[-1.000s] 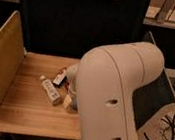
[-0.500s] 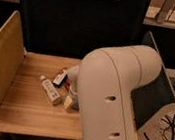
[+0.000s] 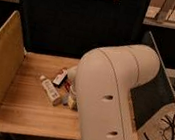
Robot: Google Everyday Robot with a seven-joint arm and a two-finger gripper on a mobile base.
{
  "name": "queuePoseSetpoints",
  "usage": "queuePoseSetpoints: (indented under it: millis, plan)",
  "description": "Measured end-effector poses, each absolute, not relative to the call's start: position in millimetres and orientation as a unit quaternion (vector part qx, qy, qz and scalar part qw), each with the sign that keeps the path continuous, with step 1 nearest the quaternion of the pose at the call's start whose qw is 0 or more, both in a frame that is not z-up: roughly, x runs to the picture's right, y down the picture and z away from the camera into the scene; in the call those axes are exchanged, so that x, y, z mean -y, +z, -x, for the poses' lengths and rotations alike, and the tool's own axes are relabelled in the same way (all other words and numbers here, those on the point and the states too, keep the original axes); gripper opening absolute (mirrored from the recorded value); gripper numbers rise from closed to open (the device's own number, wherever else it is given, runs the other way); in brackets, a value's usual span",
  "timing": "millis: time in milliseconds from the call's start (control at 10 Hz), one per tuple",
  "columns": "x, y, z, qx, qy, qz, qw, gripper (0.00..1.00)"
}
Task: Place the white sponge in the ceramic bowl
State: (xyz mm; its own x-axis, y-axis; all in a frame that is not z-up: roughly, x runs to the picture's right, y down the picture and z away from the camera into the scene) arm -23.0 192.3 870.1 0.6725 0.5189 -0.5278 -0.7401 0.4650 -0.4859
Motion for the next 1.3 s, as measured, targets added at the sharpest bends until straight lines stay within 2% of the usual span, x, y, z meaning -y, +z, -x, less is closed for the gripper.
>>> queuePoseSetpoints:
  millis: [100,300,700,1100,1300]
  plan:
    - [-192.3,868.6,23.5,-0.157,0.375,0.354,0.842,0.18]
    - [-192.7,862.8,26.2,-0.158,0.377,0.351,0.842,0.02]
    - [-171.2,830.3,30.9,-0.163,0.381,0.324,0.851,0.00]
    - [-98.7,788.6,34.2,-0.173,0.364,0.246,0.881,0.00]
    - [-56.5,783.4,35.5,-0.190,0.348,0.208,0.894,0.00]
